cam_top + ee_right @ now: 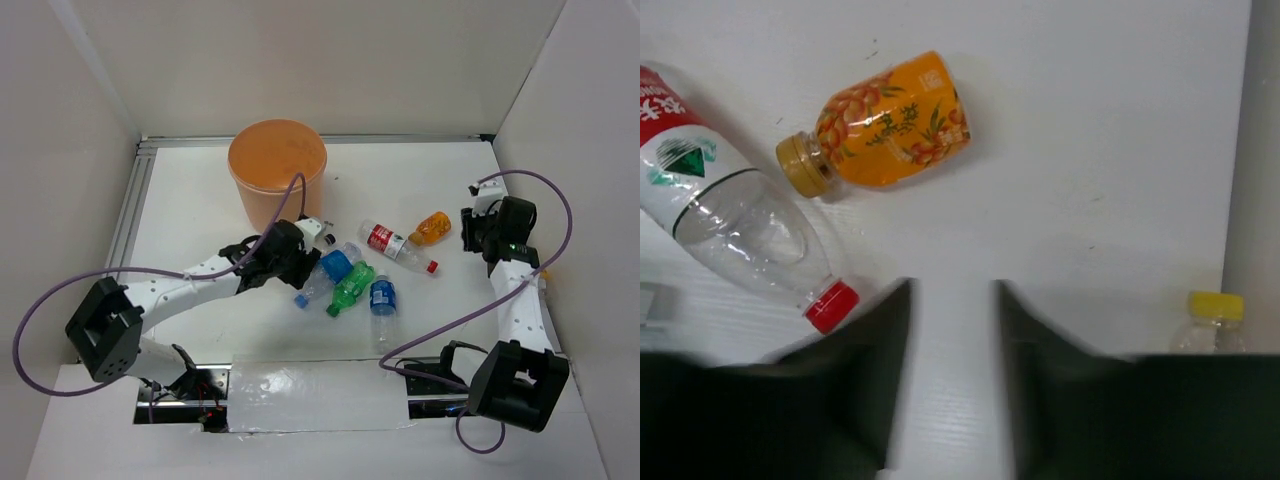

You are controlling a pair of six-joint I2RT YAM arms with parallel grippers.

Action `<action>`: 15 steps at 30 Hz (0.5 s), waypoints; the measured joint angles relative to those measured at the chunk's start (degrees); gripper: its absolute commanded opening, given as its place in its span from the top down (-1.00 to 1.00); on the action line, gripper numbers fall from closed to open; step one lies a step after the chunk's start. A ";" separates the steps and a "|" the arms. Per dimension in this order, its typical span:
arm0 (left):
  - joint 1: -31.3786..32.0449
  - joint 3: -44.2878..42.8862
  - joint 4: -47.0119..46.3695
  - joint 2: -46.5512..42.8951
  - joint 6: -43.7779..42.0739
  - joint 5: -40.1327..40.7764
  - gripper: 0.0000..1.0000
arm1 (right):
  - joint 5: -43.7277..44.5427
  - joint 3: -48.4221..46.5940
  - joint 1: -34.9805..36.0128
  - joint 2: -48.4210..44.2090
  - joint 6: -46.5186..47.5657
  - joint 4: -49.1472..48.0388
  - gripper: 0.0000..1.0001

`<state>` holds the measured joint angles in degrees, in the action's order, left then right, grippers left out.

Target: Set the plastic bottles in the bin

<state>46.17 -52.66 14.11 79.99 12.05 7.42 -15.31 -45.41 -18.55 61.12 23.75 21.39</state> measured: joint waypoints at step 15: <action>0.35 -8.61 -1.79 16.39 -1.40 9.09 -0.99 | -1.92 -0.09 -0.07 2.12 2.32 2.43 -1.00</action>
<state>46.52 -61.28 12.32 96.38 10.66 16.51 -17.23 -45.50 -18.61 63.24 26.06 23.81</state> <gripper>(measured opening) 0.995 0.999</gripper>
